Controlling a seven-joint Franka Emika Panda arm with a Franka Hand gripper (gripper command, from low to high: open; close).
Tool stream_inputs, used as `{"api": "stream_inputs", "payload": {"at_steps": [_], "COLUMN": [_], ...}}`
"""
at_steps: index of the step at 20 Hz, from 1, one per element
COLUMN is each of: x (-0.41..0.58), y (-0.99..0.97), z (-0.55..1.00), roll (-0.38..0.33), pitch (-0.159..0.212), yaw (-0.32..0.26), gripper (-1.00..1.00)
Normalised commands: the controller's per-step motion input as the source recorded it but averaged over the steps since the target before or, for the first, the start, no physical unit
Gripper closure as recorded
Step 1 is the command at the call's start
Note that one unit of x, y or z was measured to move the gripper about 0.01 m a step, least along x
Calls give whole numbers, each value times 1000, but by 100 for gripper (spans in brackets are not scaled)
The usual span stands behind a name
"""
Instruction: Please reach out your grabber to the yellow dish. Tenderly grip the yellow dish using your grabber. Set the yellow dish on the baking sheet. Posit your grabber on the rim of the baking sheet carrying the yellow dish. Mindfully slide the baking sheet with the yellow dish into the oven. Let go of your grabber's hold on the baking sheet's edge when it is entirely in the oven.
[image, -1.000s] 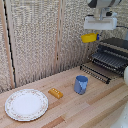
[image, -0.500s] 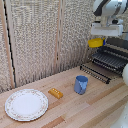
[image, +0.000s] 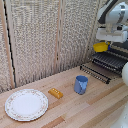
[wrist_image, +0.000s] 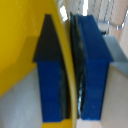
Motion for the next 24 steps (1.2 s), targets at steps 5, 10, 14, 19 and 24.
{"api": "stream_inputs", "payload": {"at_steps": [5, 10, 14, 19, 24], "x": [0, 96, 129, 14, -18], "y": [-304, -348, -691, -554, -67], "z": [-113, -100, 0, 19, -39], "roll": [19, 29, 57, 47, -3], "pitch": [5, 9, -36, -97, -21], "yaw": [-19, -30, -132, -75, 0], "gripper": [100, 100, 100, 100, -100]}}
